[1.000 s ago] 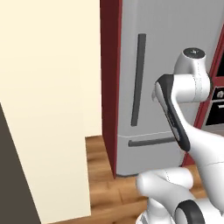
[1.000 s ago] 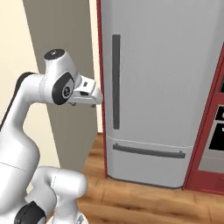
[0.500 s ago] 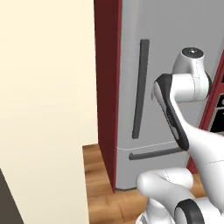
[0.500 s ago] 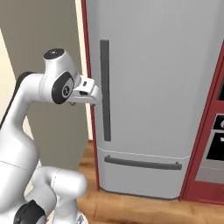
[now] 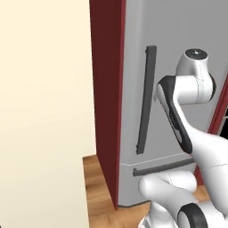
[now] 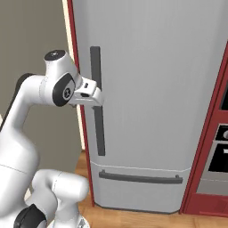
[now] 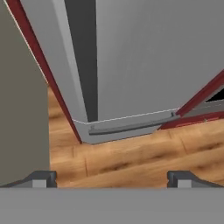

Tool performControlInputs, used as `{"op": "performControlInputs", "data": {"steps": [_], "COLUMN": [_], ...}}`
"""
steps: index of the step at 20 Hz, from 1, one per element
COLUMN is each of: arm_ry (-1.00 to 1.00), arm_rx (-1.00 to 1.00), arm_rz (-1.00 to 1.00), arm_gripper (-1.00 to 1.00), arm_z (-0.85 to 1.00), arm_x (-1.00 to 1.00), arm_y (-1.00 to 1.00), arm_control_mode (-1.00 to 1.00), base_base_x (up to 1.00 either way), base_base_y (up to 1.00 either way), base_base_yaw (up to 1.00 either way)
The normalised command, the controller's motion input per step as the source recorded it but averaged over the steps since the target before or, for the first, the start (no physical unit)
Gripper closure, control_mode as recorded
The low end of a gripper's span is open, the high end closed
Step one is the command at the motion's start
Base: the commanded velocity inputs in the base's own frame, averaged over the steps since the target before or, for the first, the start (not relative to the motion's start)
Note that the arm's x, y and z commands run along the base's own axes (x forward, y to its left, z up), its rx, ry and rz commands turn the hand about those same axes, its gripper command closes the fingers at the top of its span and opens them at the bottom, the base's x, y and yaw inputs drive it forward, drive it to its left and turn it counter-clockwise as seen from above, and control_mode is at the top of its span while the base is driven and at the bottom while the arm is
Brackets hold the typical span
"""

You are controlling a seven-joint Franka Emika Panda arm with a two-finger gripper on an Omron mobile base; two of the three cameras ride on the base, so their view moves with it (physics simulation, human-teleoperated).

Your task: Move the hot dog bun to the plate on the dining table and place the condiment next to that plate. Then navigate to the fridge and take the sausage and place it on the plate as well.

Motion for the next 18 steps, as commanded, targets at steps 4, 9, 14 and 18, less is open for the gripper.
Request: {"op": "performControlInputs", "data": {"steps": [4, 9, 14, 18], "arm_ry": [0.00, -0.01, -0.16, -0.14], "arm_rx": [0.00, 0.04, 0.19, 0.07], "arm_rz": [0.00, 0.00, 0.01, 0.00], "arm_gripper": [-1.00, -1.00, -1.00, -1.00], "arm_z": [0.00, 0.00, 0.00, -0.08], "arm_x": [0.00, 0.03, 0.38, 0.90], "arm_y": [0.00, 0.12, 0.44, 0.27], "arm_control_mode": [1.00, -1.00, -1.00, -1.00], "base_base_x": [0.35, 0.10, 0.00, 0.00], "base_base_y": [0.11, 0.12, 0.00, 0.00], "base_base_yaw": [-0.09, -0.04, 0.00, 0.00]}}
